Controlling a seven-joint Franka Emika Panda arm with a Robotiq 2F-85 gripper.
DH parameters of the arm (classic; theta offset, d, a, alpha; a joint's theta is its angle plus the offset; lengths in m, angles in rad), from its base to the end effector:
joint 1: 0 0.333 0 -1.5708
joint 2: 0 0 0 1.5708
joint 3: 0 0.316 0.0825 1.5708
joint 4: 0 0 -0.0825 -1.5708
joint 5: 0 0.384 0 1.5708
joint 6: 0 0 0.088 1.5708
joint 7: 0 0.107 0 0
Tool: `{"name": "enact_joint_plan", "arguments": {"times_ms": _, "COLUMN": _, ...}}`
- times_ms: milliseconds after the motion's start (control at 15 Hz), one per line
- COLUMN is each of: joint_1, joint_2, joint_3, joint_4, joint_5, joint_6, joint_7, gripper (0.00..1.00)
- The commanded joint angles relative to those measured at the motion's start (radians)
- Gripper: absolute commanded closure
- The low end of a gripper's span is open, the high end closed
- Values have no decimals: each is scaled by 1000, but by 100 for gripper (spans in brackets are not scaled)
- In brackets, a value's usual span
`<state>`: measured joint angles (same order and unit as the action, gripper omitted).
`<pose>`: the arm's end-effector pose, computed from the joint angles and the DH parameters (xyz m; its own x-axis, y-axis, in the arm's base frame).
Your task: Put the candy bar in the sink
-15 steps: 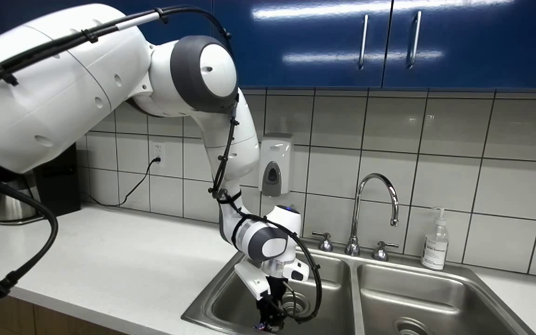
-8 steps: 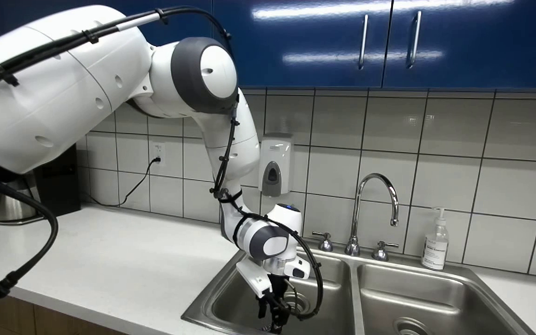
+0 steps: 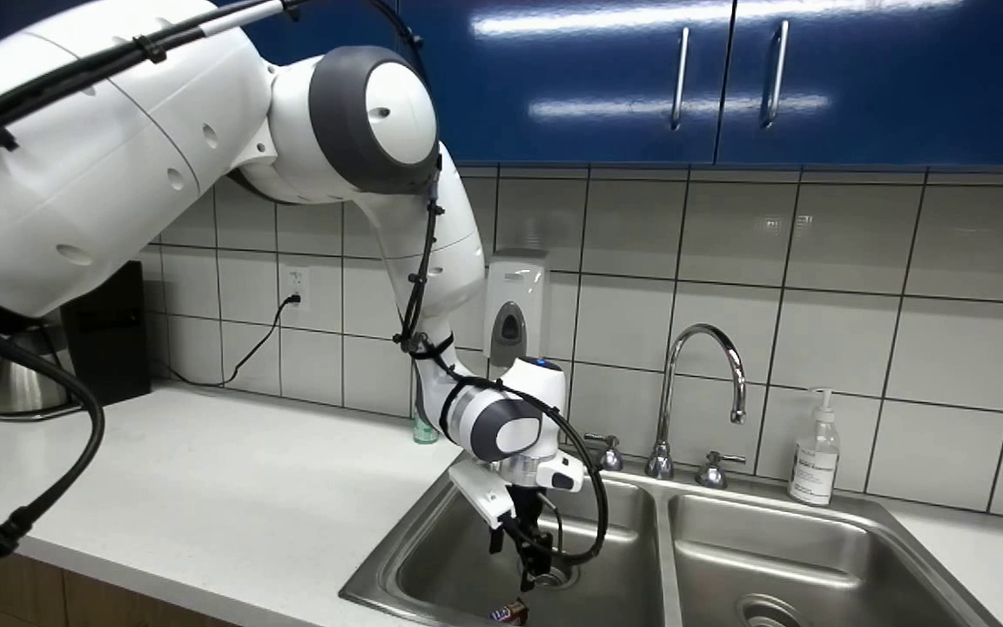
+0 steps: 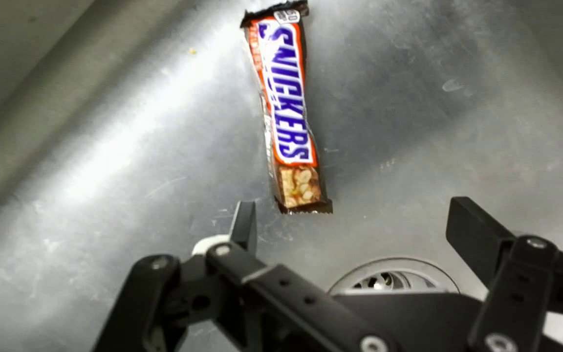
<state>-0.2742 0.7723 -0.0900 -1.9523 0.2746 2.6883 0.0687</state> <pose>0.5520 -0.2209 0.0758 0.7917 -0.6099 -0.0359 -0.6109 -0.7903 -0.0474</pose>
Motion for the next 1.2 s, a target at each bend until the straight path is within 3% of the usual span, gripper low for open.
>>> {"name": "enact_joint_plan", "arguments": {"times_ms": 0, "joint_1": 6, "joint_2": -77, "joint_3": 5, "joint_4": -32, "joint_5": -9, "joint_6": 8, "joint_7": -6, "gripper": 0}}
{"name": "enact_joint_plan", "arguments": {"times_ms": 667, "joint_1": 72, "joint_2": -261, "joint_3": -38, "joint_4": -118, "joint_5": -145, "joint_6": -61, "joint_7": -47, "gripper": 0}}
{"name": "enact_joint_plan", "arguments": {"times_ms": 1133, "joint_1": 60, "joint_2": -429, "joint_3": 10, "joint_4": -226, "joint_5": -171, "joint_6": -300, "joint_7": -236, "gripper": 0}}
